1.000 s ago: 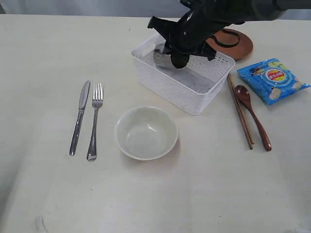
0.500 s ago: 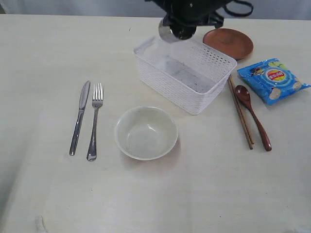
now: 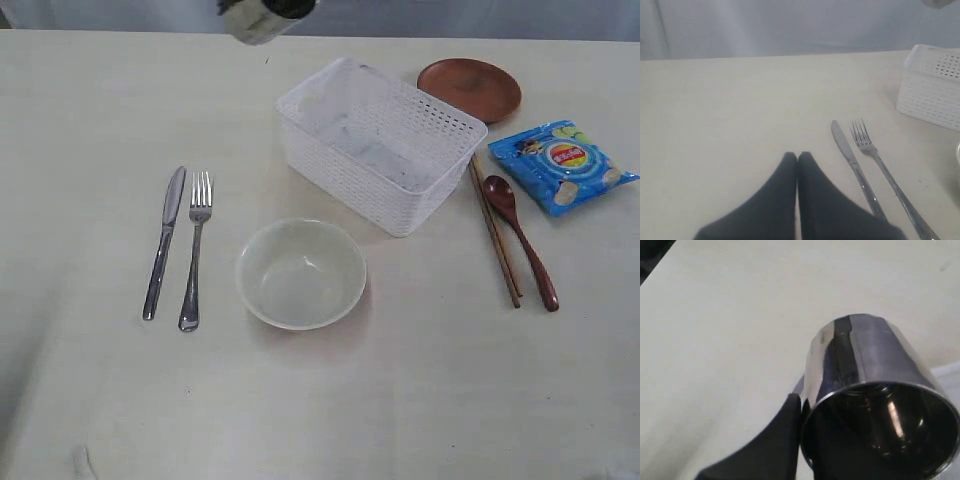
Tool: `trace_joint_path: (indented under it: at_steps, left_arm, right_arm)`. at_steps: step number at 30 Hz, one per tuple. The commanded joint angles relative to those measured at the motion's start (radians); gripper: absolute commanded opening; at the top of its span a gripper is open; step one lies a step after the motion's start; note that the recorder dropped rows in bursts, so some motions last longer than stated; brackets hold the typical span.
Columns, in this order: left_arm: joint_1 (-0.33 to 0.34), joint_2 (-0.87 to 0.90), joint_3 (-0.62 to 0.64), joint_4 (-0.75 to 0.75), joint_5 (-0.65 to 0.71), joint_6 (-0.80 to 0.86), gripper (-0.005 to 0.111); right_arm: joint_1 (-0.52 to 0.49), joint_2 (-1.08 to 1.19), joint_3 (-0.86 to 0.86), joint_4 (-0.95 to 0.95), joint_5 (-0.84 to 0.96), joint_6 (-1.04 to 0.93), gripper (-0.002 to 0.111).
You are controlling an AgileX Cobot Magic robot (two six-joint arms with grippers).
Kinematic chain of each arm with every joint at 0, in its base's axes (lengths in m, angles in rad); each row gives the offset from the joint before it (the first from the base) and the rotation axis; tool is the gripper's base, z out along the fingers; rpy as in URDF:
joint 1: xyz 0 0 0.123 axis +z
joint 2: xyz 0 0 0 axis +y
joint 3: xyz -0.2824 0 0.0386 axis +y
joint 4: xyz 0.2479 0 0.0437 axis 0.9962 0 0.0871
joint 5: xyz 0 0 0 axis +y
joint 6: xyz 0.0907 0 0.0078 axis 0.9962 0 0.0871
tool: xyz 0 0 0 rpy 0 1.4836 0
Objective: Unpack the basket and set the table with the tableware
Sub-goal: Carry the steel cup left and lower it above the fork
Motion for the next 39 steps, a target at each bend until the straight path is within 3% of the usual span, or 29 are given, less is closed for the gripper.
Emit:
trace_joint_path:
  at_steps: [1, 10, 17, 39]
  left_arm:
    - [-0.005, -0.003, 0.003, 0.008, -0.011, -0.004, 0.0]
    - [-0.005, -0.003, 0.003, 0.008, -0.011, -0.004, 0.0]
    - [-0.005, -0.003, 0.003, 0.008, -0.011, -0.004, 0.0]
    - [-0.005, -0.003, 0.003, 0.008, -0.011, -0.004, 0.0]
  right_arm:
    - [0.103, 0.057, -0.156, -0.136, 0.062, 0.044, 0.0]
    - [0.151, 0.372, -0.563, -0.221, 0.293, 0.095, 0.0]
    - [0.151, 0.612, -0.808, -0.221, 0.294, 0.097, 0.0]
    - [0.149, 0.754, -0.824, -0.214, 0.294, 0.097, 0.0]
